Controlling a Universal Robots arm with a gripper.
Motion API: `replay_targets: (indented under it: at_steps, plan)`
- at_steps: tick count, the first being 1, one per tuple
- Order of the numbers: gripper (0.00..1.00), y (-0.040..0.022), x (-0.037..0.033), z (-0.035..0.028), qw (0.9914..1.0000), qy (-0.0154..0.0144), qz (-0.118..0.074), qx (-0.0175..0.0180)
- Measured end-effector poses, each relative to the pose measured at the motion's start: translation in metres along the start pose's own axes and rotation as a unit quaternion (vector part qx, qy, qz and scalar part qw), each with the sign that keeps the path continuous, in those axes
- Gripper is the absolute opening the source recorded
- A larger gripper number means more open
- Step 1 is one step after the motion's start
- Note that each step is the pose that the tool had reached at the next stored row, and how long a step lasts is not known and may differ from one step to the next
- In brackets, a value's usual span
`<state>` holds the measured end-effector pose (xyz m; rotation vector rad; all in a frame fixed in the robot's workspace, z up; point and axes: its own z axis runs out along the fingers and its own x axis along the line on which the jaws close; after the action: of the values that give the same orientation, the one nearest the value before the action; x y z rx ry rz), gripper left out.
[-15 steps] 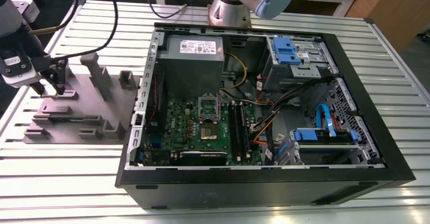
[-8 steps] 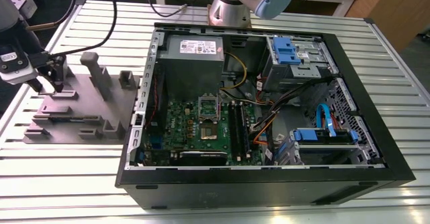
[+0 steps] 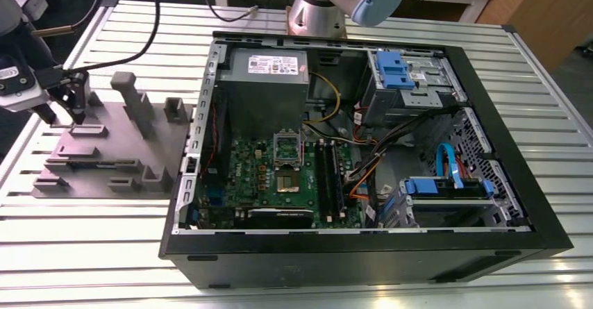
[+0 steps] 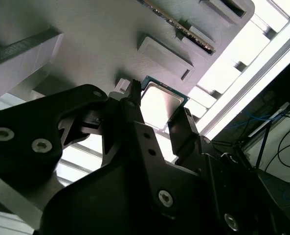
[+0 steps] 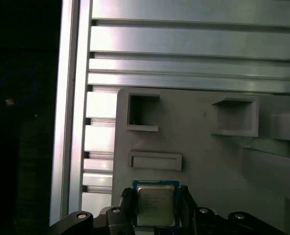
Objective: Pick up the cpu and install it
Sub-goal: 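Pick up the cpu and move it towards the insertion slot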
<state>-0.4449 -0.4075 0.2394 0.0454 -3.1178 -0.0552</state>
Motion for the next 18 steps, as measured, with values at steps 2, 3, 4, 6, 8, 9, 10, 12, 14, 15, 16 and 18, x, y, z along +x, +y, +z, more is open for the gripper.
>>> replay_targets:
  at_steps: [2,3,4,6,8,9,10,12,14,15,16,18]
  plan:
    - [0.47,0.0001,0.0001,-0.0022,1.0,0.0001,0.0,0.0]
    - [0.47,0.0001,0.0001,-0.0033,1.0,0.0,0.0,0.0]
    - [0.47,0.0002,0.0001,-0.0047,1.0,-0.0001,0.0,0.0]
    - [0.47,0.0002,0.0001,-0.0069,1.0,0.0,0.0,0.0]
    - [0.47,0.0003,0.0002,-0.0084,1.0,0.0,0.0,0.0]
    - [0.47,0.0003,0.0002,-0.009,1.0,0.0,0.0,0.0]
    - [0.47,0.0003,0.0002,-0.0094,1.0,0.0,0.0,0.0]
    - [0.47,0.0004,0.0002,-0.0098,1.0,0.0,0.0,-0.0012]
    - [0.47,0.0003,0.0002,-0.01,1.0,-0.0001,0.0,-0.0025]
    - [0.47,0.0004,0.0003,-0.0101,1.0,-0.0002,0.0,-0.0025]
    - [0.47,0.0004,0.0002,-0.0104,1.0,-0.0001,0.0,-0.0025]
    - [0.47,0.0004,0.0003,-0.0109,1.0,-0.0001,0.0,-0.0025]
